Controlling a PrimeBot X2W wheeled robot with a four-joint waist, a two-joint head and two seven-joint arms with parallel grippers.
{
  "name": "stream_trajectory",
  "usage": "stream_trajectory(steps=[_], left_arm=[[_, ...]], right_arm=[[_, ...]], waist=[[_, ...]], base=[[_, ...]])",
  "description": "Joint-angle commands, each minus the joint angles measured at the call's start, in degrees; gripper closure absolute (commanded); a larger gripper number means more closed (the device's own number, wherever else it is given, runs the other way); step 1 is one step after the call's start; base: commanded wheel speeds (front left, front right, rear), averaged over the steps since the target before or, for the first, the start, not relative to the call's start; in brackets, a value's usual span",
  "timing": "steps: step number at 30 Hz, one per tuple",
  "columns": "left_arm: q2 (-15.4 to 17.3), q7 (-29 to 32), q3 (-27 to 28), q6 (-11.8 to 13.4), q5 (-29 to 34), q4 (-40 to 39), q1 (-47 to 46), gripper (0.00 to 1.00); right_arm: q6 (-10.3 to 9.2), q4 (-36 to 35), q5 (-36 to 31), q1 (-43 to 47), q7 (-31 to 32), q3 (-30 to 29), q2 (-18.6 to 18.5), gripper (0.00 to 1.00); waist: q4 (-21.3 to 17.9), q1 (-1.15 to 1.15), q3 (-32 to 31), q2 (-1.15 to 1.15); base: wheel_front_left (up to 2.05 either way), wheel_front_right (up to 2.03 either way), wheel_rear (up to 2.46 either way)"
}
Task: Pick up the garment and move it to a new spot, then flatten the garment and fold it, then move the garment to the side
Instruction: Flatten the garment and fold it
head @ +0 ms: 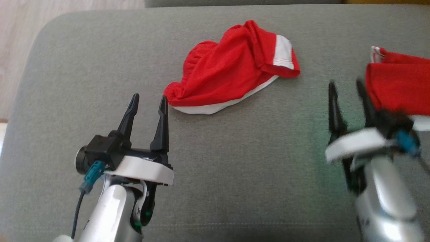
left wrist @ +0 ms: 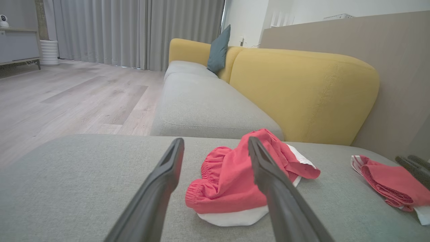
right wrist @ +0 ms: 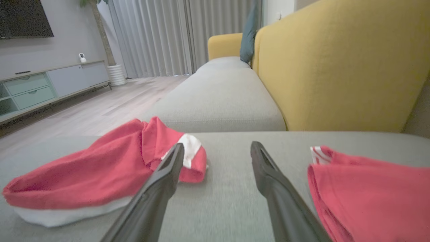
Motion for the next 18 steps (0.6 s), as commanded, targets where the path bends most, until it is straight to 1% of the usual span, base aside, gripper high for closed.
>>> stream_trajectory(steps=[1, 4, 6, 9, 15, 18], left_arm=[[0.34, -0.30, 2.03, -0.42, 0.55, -1.99, -0.93, 0.00], [0.34, -0.30, 2.06, -0.52, 0.59, -1.95, -0.65, 0.00], [0.34, -0.30, 2.05, -0.55, 0.59, -1.93, -0.54, 0.00], [0.34, -0.30, 1.70, -0.67, 0.50, -1.86, -0.32, 0.00], [0.34, -0.30, 0.81, -0.96, 0.55, -1.55, -0.65, 0.00], [0.34, -0.30, 0.25, -1.04, 0.47, -1.51, -0.93, 0.00]], right_arm=[[0.37, -4.39, -0.62, 2.32, -0.60, 0.38, 1.23, 0.00], [0.37, -7.42, -0.13, 7.05, -0.60, -0.36, 2.05, 0.00], [0.37, -8.07, 0.23, 8.16, -0.53, -0.42, 2.14, 0.00], [0.37, -9.22, 2.38, 10.00, 0.00, 1.28, 2.20, 0.00], [0.37, -9.29, 3.21, 8.49, 1.69, 3.36, 2.22, 0.00], [0.37, -7.72, 2.34, 5.81, 2.72, 2.95, 2.23, 0.00]], waist=[[-0.95, 0.00, -0.67, 0.00], [-1.36, 0.00, -0.85, 0.00], [-1.44, 0.00, -0.89, 0.00], [-1.35, 0.00, -0.68, 0.00], [0.36, 0.00, 0.21, 0.00], [1.74, 0.00, 1.00, 0.00]], base=[[0.00, 0.00, 0.00], [0.00, 0.00, 0.00], [0.00, 0.00, 0.00], [0.00, 0.00, 0.00], [0.00, 0.00, 0.00], [0.00, 0.00, 0.00]])
